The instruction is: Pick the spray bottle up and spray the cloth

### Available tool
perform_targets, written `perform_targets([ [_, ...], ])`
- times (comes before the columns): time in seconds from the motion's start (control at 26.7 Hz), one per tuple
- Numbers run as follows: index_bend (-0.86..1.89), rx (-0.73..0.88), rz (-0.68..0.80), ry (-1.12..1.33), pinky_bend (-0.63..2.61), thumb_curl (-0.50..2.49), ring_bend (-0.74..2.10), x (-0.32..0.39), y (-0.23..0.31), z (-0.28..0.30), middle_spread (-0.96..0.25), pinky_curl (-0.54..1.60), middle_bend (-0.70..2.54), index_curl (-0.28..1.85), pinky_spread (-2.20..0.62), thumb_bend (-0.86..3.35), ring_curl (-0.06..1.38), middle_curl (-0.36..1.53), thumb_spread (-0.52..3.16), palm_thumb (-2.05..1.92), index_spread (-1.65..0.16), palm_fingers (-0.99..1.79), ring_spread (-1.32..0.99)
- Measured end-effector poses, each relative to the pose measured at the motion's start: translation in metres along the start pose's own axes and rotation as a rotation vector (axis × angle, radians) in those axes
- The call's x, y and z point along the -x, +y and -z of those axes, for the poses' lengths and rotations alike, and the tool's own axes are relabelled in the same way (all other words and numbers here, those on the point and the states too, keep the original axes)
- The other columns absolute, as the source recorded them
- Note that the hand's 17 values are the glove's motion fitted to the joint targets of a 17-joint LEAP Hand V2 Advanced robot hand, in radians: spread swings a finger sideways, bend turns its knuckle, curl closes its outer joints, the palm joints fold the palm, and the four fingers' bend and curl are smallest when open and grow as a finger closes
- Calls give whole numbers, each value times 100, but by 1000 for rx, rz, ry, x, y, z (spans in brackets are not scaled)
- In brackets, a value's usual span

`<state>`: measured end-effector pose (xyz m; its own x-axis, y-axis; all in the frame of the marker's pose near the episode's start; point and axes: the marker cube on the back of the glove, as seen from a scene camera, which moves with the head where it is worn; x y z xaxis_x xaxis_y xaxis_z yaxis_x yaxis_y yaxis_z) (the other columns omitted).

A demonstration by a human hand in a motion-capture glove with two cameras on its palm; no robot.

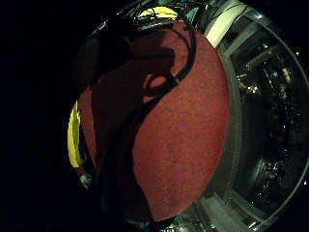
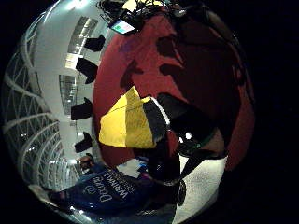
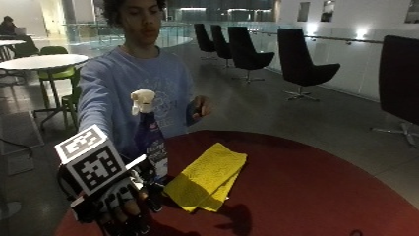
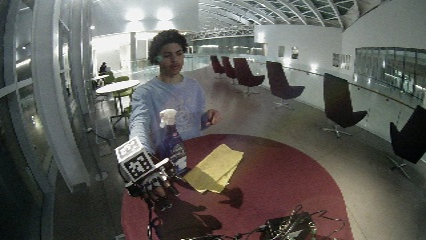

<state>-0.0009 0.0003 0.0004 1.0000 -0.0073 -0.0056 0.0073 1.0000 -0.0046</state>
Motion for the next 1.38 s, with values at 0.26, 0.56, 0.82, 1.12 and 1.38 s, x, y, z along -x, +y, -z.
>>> perform_targets([
  [0.26, 14, 8, 11, 9, 38, 10, 37, 2, -1, -2, -2, 18, 30, 13, 17, 25, 17, 16, 78, 41, -31, 56, 0],
  [0.56, 14, 6, 9, -8, 38, 14, 38, 0, 0, 0, -3, 22, 29, 17, 20, 22, 21, 22, 102, 44, -37, 54, 0],
  [0.82, 13, -4, 15, -14, 37, 17, 38, -1, 4, 2, -3, 25, 29, 20, 21, 19, 23, 26, 112, 47, -38, 55, 0],
  [1.12, 13, 3, 70, -112, 36, 19, 39, 0, 24, 6, -3, 27, 28, 21, 21, 16, 25, 29, 118, 49, -39, 55, 0],
  [1.38, 13, -52, 129, -356, 35, 22, 38, 3, 66, 15, -3, 29, 27, 22, 21, 14, 26, 31, 121, 54, -39, 54, 0],
])
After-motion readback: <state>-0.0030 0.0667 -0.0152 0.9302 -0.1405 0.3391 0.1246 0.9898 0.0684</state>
